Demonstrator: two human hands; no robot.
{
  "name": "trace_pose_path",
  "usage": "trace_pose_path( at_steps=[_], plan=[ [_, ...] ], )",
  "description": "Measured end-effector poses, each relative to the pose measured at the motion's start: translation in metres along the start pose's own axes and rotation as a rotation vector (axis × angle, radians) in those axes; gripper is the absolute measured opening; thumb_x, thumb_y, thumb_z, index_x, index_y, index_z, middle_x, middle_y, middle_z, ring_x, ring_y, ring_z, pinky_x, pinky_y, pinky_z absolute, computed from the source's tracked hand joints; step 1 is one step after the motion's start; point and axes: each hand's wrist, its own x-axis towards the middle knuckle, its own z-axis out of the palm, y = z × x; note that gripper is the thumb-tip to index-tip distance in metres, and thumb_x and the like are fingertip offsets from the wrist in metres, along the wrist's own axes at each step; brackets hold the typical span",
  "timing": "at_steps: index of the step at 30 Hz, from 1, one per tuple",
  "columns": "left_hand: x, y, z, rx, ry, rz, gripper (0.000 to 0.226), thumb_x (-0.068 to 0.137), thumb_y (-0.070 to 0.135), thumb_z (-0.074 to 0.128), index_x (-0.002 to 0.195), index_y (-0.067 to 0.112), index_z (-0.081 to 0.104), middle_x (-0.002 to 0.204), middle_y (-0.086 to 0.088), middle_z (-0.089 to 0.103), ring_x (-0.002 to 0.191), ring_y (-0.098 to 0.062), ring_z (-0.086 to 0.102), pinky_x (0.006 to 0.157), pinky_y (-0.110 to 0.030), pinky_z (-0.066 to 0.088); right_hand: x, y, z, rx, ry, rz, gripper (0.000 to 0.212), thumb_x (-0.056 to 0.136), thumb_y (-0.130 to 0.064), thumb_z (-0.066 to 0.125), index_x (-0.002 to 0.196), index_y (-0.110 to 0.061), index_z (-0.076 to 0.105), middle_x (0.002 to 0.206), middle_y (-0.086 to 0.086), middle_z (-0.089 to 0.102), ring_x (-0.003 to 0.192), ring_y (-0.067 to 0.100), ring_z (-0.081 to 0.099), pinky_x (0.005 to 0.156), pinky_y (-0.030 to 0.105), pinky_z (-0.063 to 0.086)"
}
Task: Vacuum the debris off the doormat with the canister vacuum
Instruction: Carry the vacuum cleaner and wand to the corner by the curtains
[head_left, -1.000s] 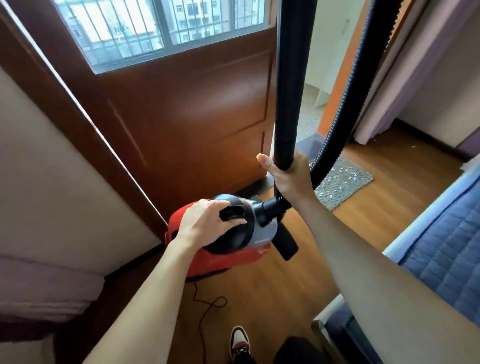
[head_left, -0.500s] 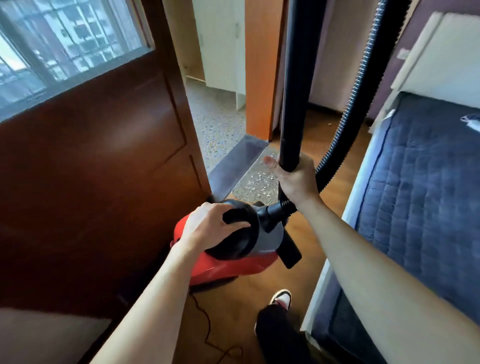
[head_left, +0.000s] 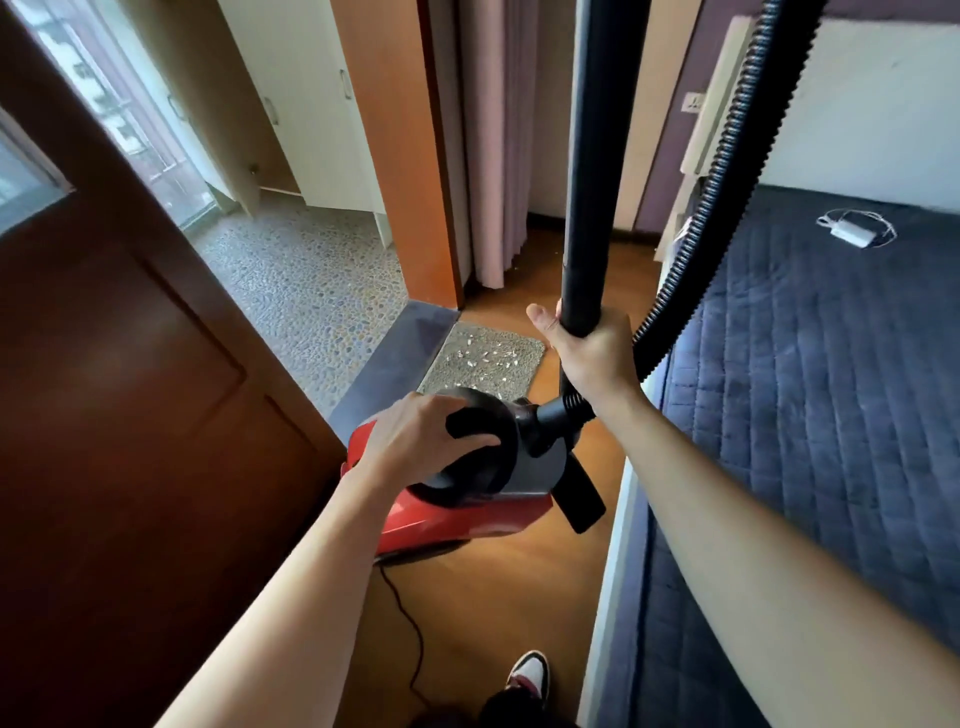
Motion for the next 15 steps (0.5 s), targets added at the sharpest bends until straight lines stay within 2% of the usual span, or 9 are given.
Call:
trace_pose_path(
  at_steps=[2, 5, 8, 12, 15],
  plan=[
    [0.025, 0.005, 0.004, 0.026, 0.002, 0.031, 0.068, 0.067, 0.089, 0.044, 0.098, 0.037, 0.076, 0.085, 0.006, 0.075, 0.076, -0.019, 0.069, 0.066, -0.034, 0.055, 0.019, 0.008, -0.01, -0.007, 0.01, -0.003, 0.05, 0.086, -0.028, 0.082, 0.068, 0.006, 0.05, 0.056, 0.007, 0.045, 0.049, 0.019, 0.042, 0.05, 0.037, 0.038],
    [0.062, 0.019, 0.013, 0.029, -0.003, 0.066, 0.067, 0.067, 0.087, 0.045, 0.096, 0.036, 0.077, 0.082, 0.006, 0.075, 0.072, -0.018, 0.068, 0.062, -0.03, 0.05, 0.047, 0.02, -0.029, -0.023, 0.046, 0.009, 0.047, 0.086, -0.03, 0.081, 0.068, -0.001, 0.05, 0.057, 0.008, 0.047, 0.05, 0.021, 0.045, 0.051, 0.041, 0.041],
    [0.098, 0.032, 0.019, 0.016, -0.023, 0.088, 0.064, 0.068, 0.085, 0.047, 0.097, 0.037, 0.078, 0.08, 0.006, 0.075, 0.069, -0.017, 0.068, 0.063, -0.032, 0.054, 0.075, 0.031, -0.046, -0.036, 0.088, 0.029, 0.043, 0.086, -0.032, 0.081, 0.066, -0.014, 0.048, 0.059, 0.009, 0.045, 0.052, 0.021, 0.045, 0.052, 0.043, 0.041],
    [0.14, 0.041, 0.032, 0.034, -0.042, 0.136, 0.062, 0.07, 0.083, 0.051, 0.095, 0.033, 0.078, 0.077, 0.004, 0.074, 0.067, -0.019, 0.068, 0.063, -0.034, 0.055, 0.104, 0.046, -0.063, -0.057, 0.131, 0.017, 0.049, 0.085, -0.035, 0.081, 0.067, -0.004, 0.049, 0.058, 0.009, 0.045, 0.053, 0.022, 0.045, 0.053, 0.044, 0.042],
    [0.179, 0.048, 0.04, 0.037, -0.038, 0.172, 0.045, 0.077, 0.071, 0.066, 0.094, 0.031, 0.078, 0.078, 0.002, 0.074, 0.068, -0.021, 0.067, 0.061, -0.03, 0.051, 0.134, 0.061, -0.074, -0.071, 0.172, 0.019, 0.047, 0.086, -0.032, 0.082, 0.069, 0.0, 0.051, 0.059, 0.01, 0.047, 0.053, 0.022, 0.046, 0.053, 0.043, 0.042]
  ],
)
